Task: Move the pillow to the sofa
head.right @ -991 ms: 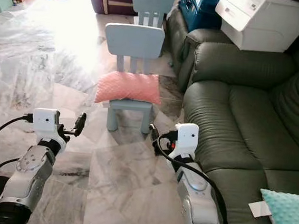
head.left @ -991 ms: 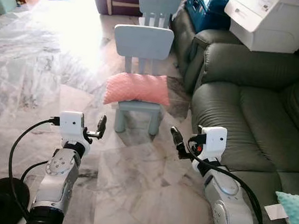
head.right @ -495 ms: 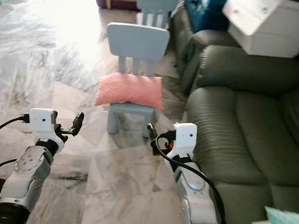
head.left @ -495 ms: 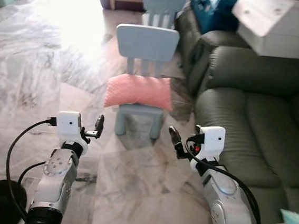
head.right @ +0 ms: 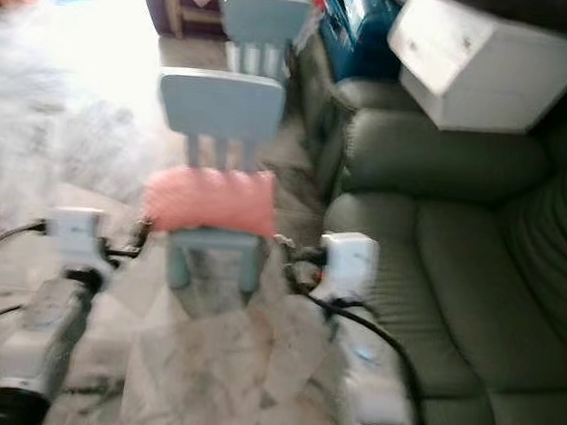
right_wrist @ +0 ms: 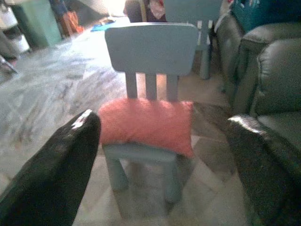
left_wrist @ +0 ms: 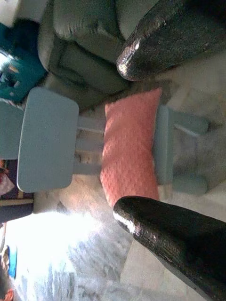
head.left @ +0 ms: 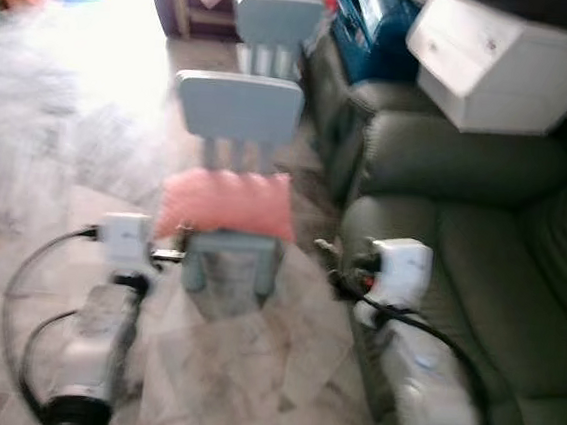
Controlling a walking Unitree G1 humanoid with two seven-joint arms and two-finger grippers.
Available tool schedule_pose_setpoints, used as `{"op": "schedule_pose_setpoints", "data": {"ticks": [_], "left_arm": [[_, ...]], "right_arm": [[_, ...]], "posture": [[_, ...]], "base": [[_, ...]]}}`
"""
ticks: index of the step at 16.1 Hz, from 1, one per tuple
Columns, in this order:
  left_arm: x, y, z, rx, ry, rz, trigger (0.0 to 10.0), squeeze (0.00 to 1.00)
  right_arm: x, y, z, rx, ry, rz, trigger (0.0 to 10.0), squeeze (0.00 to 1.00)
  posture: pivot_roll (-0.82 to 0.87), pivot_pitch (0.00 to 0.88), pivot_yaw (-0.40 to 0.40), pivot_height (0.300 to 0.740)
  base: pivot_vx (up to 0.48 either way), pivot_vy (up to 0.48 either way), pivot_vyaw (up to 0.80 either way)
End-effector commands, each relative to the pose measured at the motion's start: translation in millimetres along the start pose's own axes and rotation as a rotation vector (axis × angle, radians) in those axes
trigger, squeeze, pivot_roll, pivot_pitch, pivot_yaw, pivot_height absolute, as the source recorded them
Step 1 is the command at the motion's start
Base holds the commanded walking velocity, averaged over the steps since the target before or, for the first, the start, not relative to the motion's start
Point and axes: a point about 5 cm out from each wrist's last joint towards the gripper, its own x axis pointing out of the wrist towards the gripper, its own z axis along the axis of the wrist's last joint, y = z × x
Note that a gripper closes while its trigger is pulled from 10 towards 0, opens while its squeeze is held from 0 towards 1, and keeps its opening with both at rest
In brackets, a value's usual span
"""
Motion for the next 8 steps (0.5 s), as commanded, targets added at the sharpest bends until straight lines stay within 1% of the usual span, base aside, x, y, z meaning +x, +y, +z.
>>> {"op": "schedule_pose_setpoints", "data": {"ticks": [1,8], "left_arm": [[1.0,-8.7,0.8,0.0,-0.006,-0.027,10.0,0.0],[0.2,-8.6,-0.7,0.009,0.0,-0.023,10.0,0.0]], "right_arm": [[-4.4,-9.7,0.6,-0.013,0.003,-0.026,10.0,0.0],[-4.7,-9.0,0.1,-0.014,0.005,-0.022,10.0,0.0]], "posture": [[-0.12,0.117,-0.014,0.74],[-0.12,0.119,-0.015,0.74]], "base": [[0.469,0.0,0.0],[0.455,0.0,0.0]]}}
